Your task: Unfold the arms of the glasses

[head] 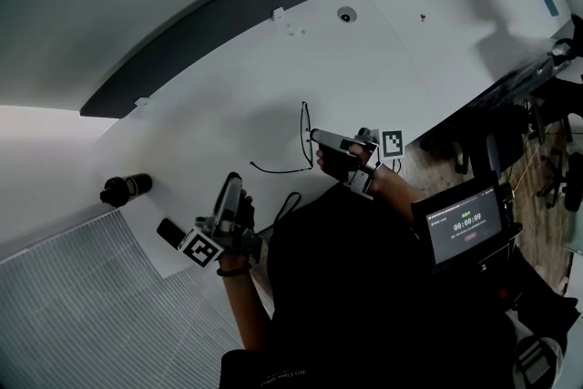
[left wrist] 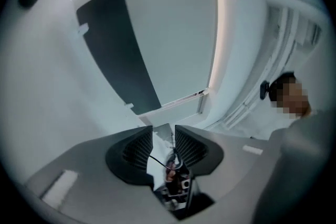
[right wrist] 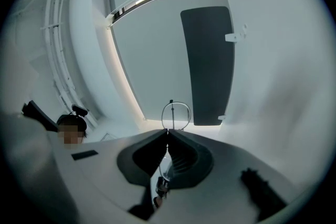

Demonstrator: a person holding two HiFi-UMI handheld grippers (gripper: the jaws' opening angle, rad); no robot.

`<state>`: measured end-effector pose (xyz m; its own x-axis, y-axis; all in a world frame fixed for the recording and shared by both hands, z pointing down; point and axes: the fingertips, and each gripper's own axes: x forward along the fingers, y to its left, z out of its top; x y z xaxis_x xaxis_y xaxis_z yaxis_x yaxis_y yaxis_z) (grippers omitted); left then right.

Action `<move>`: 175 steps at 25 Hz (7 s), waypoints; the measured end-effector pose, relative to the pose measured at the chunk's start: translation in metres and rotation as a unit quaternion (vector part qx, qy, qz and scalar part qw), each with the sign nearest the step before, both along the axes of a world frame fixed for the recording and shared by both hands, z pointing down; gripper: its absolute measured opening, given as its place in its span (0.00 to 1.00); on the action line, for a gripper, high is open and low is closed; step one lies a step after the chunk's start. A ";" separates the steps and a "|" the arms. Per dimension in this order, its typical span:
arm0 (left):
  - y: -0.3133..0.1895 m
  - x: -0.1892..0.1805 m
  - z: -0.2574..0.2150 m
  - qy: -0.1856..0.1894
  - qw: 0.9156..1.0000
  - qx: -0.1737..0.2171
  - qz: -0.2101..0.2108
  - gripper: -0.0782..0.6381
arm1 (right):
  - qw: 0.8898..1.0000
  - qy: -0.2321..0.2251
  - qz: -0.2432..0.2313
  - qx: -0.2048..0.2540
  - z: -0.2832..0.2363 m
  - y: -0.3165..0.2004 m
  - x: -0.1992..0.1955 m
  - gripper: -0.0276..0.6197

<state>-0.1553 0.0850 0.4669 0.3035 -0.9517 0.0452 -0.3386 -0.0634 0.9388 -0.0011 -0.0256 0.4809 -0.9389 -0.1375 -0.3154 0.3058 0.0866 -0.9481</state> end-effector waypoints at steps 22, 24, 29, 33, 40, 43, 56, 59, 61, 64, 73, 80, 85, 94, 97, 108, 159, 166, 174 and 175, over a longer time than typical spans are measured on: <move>-0.043 0.080 -0.013 -0.165 0.841 -0.005 0.515 0.24 | 0.991 -0.037 -0.080 0.101 -0.028 0.044 -0.022 0.06; -0.038 0.082 -0.013 -0.140 0.837 -0.014 0.530 0.24 | 0.989 -0.033 -0.089 0.112 -0.027 0.049 -0.024 0.06; -0.022 0.096 -0.003 -0.108 0.819 -0.043 0.562 0.25 | 0.986 -0.030 -0.104 0.129 -0.027 0.057 -0.031 0.06; -0.020 0.100 0.003 -0.105 0.818 -0.049 0.564 0.25 | 0.983 -0.023 -0.117 0.137 -0.025 0.065 -0.034 0.06; -0.017 0.111 0.007 -0.104 0.805 -0.054 0.582 0.25 | 0.981 -0.014 -0.129 0.141 -0.021 0.071 -0.037 0.06; -0.015 0.115 0.011 -0.110 0.798 -0.056 0.590 0.23 | 0.981 -0.011 -0.131 0.140 -0.019 0.071 -0.037 0.06; -0.010 0.105 0.023 -0.125 0.792 -0.070 0.594 0.14 | 0.981 -0.008 -0.141 0.131 -0.012 0.076 -0.036 0.06; -0.008 0.099 0.024 -0.129 0.790 -0.078 0.595 0.14 | 0.981 -0.007 -0.142 0.130 -0.012 0.076 -0.036 0.06; -0.007 0.096 0.023 -0.130 0.789 -0.083 0.595 0.14 | 0.981 -0.007 -0.145 0.130 -0.014 0.076 -0.037 0.06; -0.004 0.091 0.024 -0.132 0.786 -0.089 0.598 0.14 | 0.980 -0.006 -0.149 0.129 -0.015 0.078 -0.038 0.06; 0.001 0.074 0.025 -0.138 0.789 -0.100 0.590 0.14 | 0.982 -0.007 -0.149 0.119 -0.012 0.079 -0.036 0.06; 0.000 0.064 0.030 -0.149 0.791 -0.106 0.583 0.14 | 0.982 -0.007 -0.151 0.112 -0.009 0.080 -0.035 0.06; 0.000 0.059 0.032 -0.151 0.793 -0.109 0.581 0.14 | 0.983 -0.009 -0.150 0.106 -0.007 0.080 -0.035 0.06; 0.002 0.053 0.036 -0.152 0.793 -0.115 0.579 0.14 | 0.982 -0.020 -0.160 0.096 -0.009 0.083 -0.034 0.06; 0.003 0.050 0.036 -0.155 0.792 -0.118 0.578 0.14 | 0.981 -0.028 -0.169 0.094 -0.012 0.085 -0.035 0.06; 0.007 0.046 0.035 -0.156 0.780 -0.123 0.593 0.14 | 0.979 -0.042 -0.197 0.045 -0.009 0.088 -0.033 0.06; 0.015 0.003 0.051 -0.507 0.833 0.134 0.179 0.33 | 0.972 -0.070 -0.161 -0.157 0.003 0.064 -0.018 0.06; 0.003 -0.009 0.049 -0.518 0.829 0.125 0.169 0.26 | 0.968 -0.079 -0.180 -0.155 0.000 0.073 -0.021 0.06; 0.015 -0.027 0.043 -0.496 0.848 0.112 0.146 0.32 | 0.977 -0.085 -0.119 -0.154 0.003 0.045 -0.015 0.06; 0.019 -0.029 0.042 -0.491 0.852 0.111 0.144 0.32 | 0.978 -0.082 -0.114 -0.154 0.005 0.042 -0.014 0.06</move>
<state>-0.1843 0.1042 0.5085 0.4445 -0.8629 0.2406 -0.8948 -0.4148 0.1652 -0.0147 0.0169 0.4856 -0.8970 -0.0424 -0.4401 0.4332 -0.2835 -0.8556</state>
